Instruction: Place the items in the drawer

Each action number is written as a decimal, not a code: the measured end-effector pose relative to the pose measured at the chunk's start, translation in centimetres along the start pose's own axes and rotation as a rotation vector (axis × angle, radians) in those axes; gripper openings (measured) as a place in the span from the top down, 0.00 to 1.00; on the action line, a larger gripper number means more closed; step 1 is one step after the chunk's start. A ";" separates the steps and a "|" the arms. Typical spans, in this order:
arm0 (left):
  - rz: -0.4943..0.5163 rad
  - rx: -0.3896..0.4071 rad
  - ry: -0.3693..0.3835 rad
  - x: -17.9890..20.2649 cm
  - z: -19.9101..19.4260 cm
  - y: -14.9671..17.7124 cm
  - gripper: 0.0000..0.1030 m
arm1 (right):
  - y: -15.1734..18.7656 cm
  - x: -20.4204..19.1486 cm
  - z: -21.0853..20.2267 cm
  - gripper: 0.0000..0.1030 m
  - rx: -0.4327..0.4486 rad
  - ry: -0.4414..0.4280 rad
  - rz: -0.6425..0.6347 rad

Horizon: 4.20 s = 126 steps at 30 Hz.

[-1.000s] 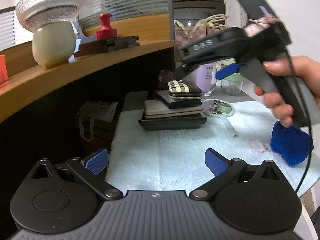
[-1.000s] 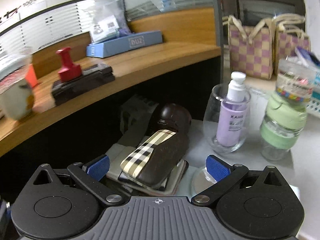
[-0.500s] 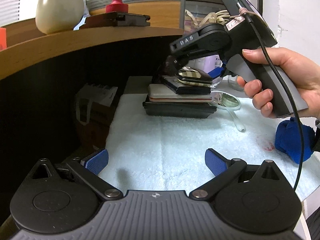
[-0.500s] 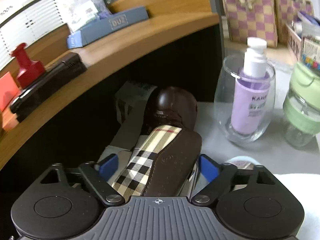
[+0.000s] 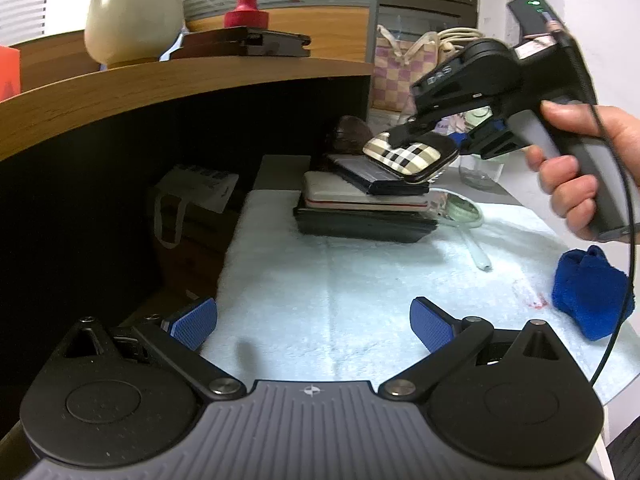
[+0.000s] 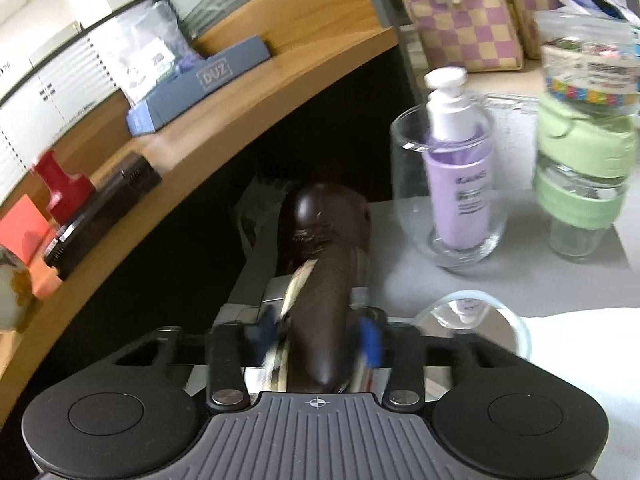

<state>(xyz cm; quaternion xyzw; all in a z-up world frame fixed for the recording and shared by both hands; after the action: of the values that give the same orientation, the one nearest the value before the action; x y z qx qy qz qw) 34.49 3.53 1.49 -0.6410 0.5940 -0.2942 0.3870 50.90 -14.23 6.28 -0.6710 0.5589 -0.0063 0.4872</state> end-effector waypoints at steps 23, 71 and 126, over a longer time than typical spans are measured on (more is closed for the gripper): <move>0.054 0.069 0.065 7.7 5.4 -10.1 0.00 | 2.9 12.1 -10.9 0.75 0.151 0.117 0.212; -0.016 -0.064 0.170 15.3 7.3 -8.9 0.98 | 6.7 14.3 -16.3 0.23 0.251 0.136 0.051; 0.176 -0.014 0.133 4.3 10.9 -7.7 0.09 | 2.8 3.9 0.6 0.41 -0.049 -0.113 0.147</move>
<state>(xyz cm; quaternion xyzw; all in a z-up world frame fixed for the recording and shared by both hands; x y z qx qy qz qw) 48.24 0.82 1.92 -0.5682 0.6744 -0.2968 0.3664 50.63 -16.48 2.06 -0.6392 0.5782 0.0808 0.5006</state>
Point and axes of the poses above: each gripper's, at about its wrist camera, not at the fingertips, and z roughly the way its jaws point, x to its right, y to its underside, the point moved 5 cm from there along z, roughly the way its jaws point, and after that the axes turned 12 degrees about -y, right-handed, at the moved point
